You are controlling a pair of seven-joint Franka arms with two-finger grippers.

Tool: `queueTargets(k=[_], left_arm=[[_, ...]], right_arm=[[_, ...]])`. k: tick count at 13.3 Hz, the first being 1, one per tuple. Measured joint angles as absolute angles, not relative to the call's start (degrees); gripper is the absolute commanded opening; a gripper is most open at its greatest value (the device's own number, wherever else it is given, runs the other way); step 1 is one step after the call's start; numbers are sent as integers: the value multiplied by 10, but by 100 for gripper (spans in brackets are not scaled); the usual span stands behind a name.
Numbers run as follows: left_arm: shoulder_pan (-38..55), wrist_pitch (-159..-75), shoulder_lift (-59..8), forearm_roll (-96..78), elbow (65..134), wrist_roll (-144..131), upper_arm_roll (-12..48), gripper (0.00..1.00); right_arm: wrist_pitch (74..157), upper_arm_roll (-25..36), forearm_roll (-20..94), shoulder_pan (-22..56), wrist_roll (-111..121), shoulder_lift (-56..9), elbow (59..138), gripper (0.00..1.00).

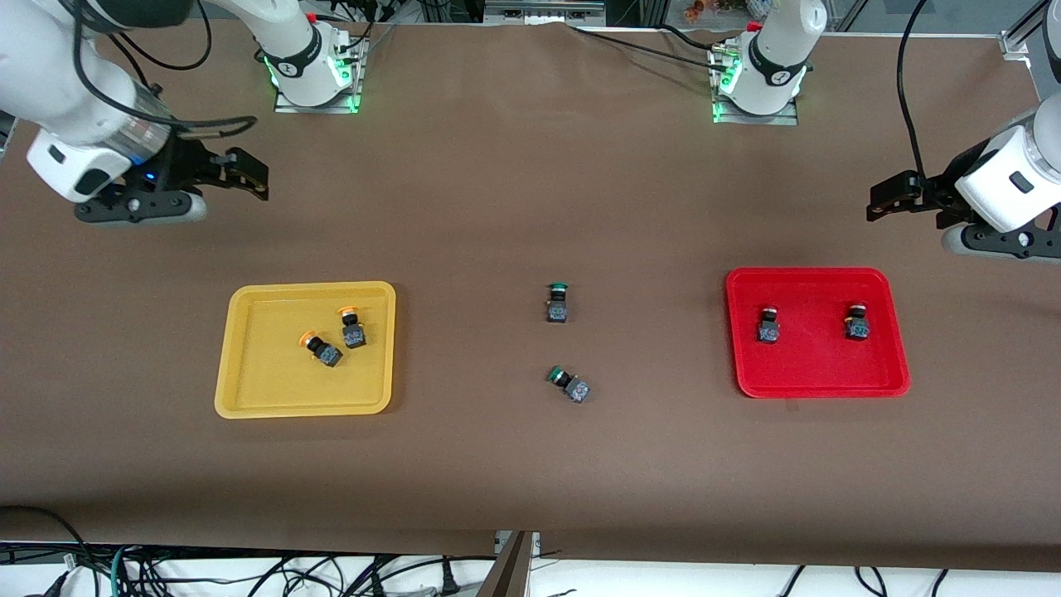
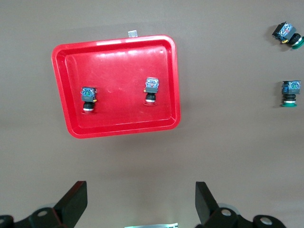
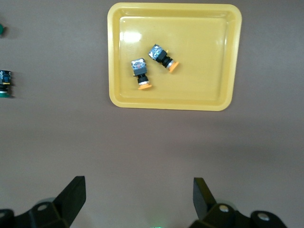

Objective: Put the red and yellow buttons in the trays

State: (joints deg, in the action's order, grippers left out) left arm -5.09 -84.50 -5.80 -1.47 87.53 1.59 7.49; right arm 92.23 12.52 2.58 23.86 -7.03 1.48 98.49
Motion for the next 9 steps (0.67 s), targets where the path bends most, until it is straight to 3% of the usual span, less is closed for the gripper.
queueTargets(k=[3,9], left_arm=[[-51,-845,-58,-15,875,16,75,100],[-51,-845,-58,-15,875,16,75,100]], right_arm=[[912,90,16,187,-38,22,987,100],[912,82,-4,179,-20,21,989,100]])
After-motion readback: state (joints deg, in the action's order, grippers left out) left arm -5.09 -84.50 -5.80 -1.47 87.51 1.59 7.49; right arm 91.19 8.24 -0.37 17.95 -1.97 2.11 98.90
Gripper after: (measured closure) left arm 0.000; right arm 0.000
